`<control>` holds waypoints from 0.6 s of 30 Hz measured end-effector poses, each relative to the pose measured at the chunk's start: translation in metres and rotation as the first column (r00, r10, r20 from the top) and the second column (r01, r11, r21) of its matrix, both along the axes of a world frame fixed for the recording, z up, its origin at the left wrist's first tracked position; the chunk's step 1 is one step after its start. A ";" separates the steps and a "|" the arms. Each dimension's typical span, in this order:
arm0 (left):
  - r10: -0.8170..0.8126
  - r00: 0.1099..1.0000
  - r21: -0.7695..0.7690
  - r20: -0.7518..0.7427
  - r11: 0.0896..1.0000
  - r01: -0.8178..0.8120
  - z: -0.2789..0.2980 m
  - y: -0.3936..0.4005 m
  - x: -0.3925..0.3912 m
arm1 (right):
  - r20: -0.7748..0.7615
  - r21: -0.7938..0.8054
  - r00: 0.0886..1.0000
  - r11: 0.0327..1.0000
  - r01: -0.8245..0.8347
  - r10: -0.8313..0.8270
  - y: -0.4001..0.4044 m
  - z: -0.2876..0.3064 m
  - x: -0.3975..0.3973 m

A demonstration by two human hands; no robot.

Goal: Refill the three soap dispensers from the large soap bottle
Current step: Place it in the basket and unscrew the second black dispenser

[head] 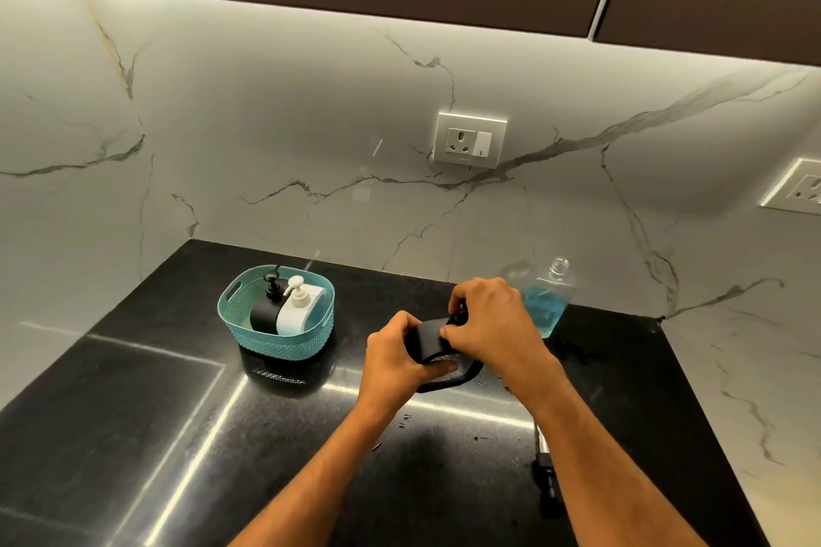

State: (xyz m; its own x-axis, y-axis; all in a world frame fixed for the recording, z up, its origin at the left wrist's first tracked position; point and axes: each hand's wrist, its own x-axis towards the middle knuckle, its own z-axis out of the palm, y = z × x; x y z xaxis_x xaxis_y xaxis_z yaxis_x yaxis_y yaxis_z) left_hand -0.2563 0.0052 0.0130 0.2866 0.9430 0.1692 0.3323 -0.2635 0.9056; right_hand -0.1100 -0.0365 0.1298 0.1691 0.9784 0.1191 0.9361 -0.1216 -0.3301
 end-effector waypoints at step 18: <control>0.086 0.996 -0.040 -0.028 0.995 -0.088 -0.019 0.007 0.003 | -0.026 0.130 0.999 0.991 -0.034 0.037 0.000 0.040 0.017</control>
